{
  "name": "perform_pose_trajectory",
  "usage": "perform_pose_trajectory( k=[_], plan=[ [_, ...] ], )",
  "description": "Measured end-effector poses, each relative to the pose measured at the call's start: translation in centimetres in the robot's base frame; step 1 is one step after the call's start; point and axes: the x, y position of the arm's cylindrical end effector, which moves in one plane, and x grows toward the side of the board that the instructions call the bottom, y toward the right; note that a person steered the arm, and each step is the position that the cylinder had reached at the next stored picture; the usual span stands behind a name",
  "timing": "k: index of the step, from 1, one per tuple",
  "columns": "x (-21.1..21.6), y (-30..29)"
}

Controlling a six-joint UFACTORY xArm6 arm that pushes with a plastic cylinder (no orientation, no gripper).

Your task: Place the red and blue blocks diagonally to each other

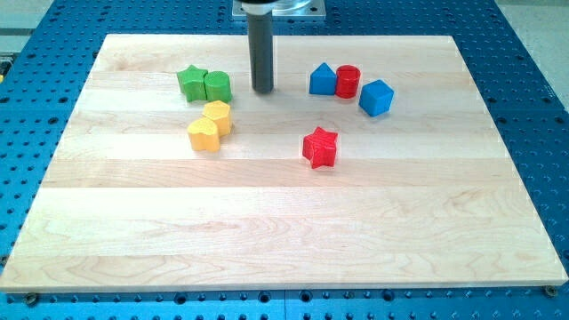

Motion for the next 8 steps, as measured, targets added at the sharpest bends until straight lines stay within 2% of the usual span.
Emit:
perform_pose_trajectory(
  k=[1, 2, 3, 5, 6, 7, 8],
  plan=[
    [0.8, 6.1],
    [3.7, 12.0],
    [4.8, 14.0],
    [2.1, 13.6],
    [0.3, 16.3],
    [-3.6, 20.2],
    [-1.4, 14.8]
  ],
)
